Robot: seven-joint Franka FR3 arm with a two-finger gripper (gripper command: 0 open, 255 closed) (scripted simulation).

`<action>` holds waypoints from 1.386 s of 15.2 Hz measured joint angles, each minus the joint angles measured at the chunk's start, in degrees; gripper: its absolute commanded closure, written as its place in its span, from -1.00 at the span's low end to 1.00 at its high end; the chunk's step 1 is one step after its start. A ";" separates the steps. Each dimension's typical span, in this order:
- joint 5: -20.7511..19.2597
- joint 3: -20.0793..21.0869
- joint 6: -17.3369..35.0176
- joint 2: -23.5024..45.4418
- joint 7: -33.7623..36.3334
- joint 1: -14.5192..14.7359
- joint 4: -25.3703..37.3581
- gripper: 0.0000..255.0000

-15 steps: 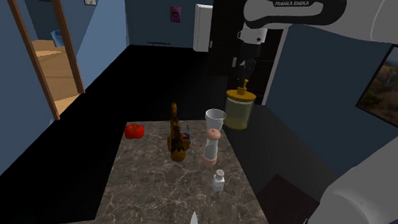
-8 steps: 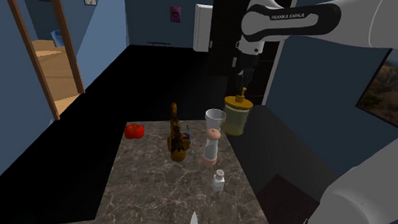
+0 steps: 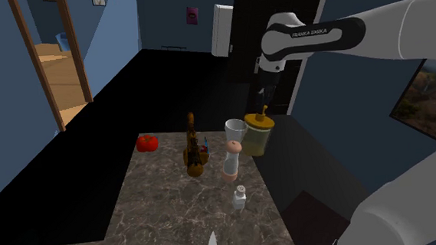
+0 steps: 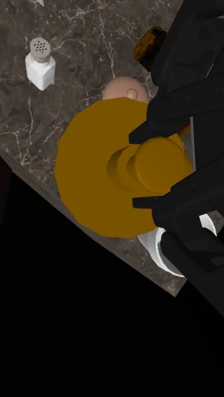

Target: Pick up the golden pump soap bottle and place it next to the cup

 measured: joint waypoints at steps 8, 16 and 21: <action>0.01 0.02 6.15 0.46 0.04 0.02 -5.70 1.00; 0.00 -0.09 12.26 2.08 -0.12 -0.05 -10.18 1.00; 0.02 -0.07 16.22 3.30 -0.07 -0.03 -12.93 1.00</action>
